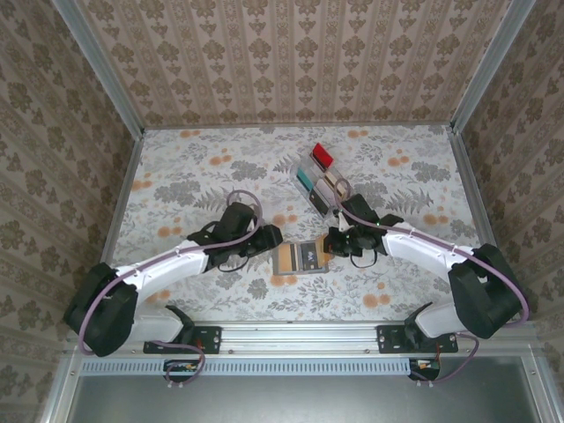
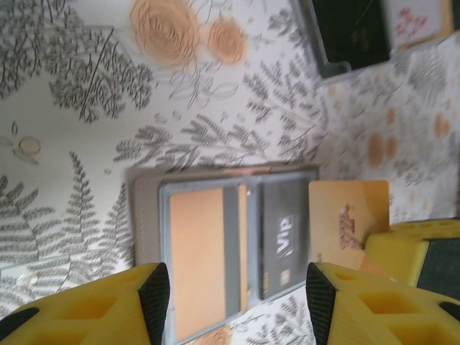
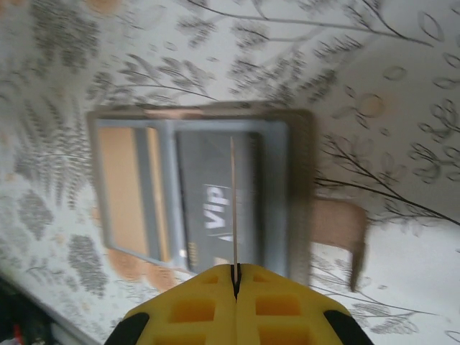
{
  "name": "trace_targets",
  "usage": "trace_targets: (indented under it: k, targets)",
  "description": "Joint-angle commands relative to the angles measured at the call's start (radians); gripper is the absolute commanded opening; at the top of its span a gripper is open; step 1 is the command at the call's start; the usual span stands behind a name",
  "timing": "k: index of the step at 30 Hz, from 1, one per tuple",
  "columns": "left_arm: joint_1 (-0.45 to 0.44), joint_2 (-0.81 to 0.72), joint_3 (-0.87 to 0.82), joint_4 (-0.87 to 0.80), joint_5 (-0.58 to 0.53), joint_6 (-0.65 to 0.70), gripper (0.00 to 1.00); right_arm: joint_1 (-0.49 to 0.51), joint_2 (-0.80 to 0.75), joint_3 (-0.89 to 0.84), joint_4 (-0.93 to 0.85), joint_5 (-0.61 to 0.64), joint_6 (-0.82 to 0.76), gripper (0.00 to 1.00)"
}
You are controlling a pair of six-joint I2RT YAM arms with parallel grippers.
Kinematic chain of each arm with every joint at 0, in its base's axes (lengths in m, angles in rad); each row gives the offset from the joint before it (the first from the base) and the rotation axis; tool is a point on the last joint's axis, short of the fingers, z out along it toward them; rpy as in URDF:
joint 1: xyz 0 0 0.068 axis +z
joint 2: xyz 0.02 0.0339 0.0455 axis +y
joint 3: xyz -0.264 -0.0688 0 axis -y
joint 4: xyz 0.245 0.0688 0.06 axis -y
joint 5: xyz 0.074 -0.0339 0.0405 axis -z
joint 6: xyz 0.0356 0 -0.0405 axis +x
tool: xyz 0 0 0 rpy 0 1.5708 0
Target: Put the credit cards into the card holder
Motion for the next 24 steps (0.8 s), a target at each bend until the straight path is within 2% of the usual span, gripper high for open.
trace_targets:
  k: [1, 11, 17, 24]
  targets:
    - [-0.019, 0.03, 0.005, -0.053, -0.05, 0.042, 0.56, 0.003, -0.008, -0.026, 0.05, 0.053, -0.022, 0.05]
    - [-0.048, 0.104, 0.032, -0.052, -0.085, 0.036, 0.56, 0.003, -0.031, -0.02, -0.014, 0.102, -0.091, 0.05]
    - [-0.051, 0.146, 0.041, -0.031, -0.069, 0.035, 0.55, 0.003, -0.026, -0.051, 0.058, 0.05, -0.072, 0.05]
    - [-0.065, 0.185, 0.042, -0.019, -0.064, 0.035, 0.52, 0.003, 0.024, -0.065, 0.082, 0.063, -0.055, 0.05]
